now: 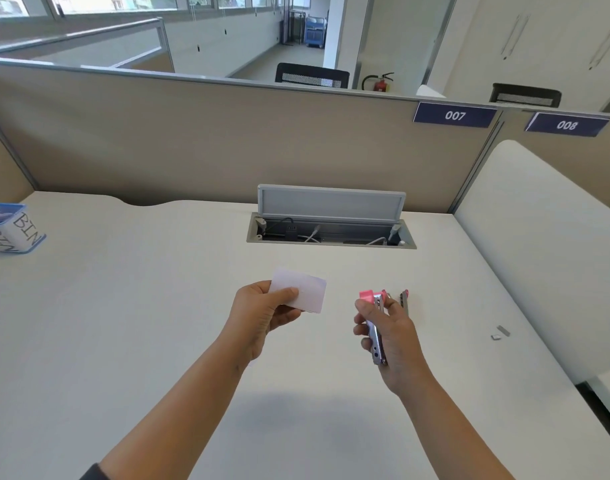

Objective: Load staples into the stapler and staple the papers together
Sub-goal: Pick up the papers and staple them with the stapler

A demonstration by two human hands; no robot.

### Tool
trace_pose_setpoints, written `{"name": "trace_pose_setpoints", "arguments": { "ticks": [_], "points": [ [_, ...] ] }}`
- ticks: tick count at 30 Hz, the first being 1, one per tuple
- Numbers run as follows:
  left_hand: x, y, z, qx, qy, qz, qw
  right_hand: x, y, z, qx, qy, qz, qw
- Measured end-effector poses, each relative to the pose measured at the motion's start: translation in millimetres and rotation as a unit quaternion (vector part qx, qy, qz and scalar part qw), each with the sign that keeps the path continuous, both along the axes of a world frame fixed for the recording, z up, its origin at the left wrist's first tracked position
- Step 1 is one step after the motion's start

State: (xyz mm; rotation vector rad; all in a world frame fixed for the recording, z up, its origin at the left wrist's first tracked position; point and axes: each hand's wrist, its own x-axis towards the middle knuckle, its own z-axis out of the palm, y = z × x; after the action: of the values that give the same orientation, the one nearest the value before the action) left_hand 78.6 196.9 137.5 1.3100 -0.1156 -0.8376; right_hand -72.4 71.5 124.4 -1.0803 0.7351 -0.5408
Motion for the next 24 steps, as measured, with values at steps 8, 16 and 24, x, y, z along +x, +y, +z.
{"name": "trace_pose_setpoints", "arguments": {
  "ticks": [8, 16, 24],
  "points": [
    [-2, 1, 2, 0.038, -0.04, -0.026, 0.998, 0, 2, -11, 0.042, 0.061, 0.058, 0.996],
    [-3, 2, 6, 0.108, -0.13, -0.145, 0.975, 3, -1, -10, 0.048, 0.058, 0.144, 0.987],
    [1, 3, 2, 0.173, -0.221, -0.179, 0.943, 10, 3, -2, -0.086, 0.113, 0.166, 0.976]
  ]
}}
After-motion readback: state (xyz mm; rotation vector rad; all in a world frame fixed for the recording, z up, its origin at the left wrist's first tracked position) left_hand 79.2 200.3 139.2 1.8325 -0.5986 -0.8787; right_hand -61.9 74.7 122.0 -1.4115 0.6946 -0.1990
